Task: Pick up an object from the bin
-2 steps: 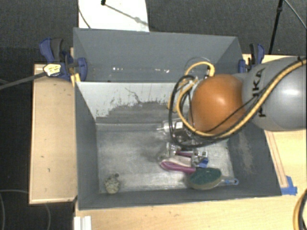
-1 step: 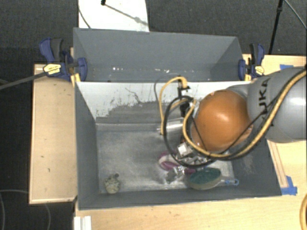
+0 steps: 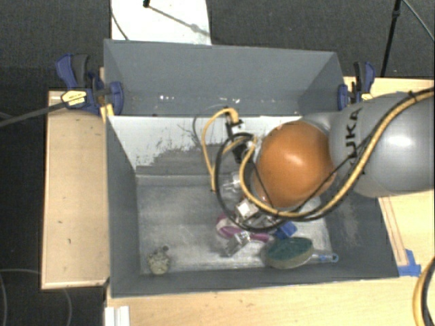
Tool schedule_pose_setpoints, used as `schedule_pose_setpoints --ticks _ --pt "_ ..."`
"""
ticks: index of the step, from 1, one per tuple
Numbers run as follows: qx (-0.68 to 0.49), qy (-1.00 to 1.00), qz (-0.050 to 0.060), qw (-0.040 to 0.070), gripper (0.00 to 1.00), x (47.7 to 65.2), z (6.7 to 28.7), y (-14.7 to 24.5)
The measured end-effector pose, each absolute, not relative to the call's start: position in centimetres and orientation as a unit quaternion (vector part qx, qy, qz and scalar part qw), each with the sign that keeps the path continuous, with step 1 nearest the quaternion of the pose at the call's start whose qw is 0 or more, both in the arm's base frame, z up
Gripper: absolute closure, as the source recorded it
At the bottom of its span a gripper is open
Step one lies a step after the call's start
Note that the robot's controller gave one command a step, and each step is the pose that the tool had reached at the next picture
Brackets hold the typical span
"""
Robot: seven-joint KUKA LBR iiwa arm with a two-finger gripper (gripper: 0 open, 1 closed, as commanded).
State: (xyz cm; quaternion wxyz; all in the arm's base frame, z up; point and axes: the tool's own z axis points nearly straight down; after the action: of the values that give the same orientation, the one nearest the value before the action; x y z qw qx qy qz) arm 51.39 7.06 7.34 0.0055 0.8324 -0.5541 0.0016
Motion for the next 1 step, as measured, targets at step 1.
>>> schedule_pose_setpoints --ticks 1 --pt "0.832 -0.555 0.0 -0.001 1.0 51.4 7.29 7.6"
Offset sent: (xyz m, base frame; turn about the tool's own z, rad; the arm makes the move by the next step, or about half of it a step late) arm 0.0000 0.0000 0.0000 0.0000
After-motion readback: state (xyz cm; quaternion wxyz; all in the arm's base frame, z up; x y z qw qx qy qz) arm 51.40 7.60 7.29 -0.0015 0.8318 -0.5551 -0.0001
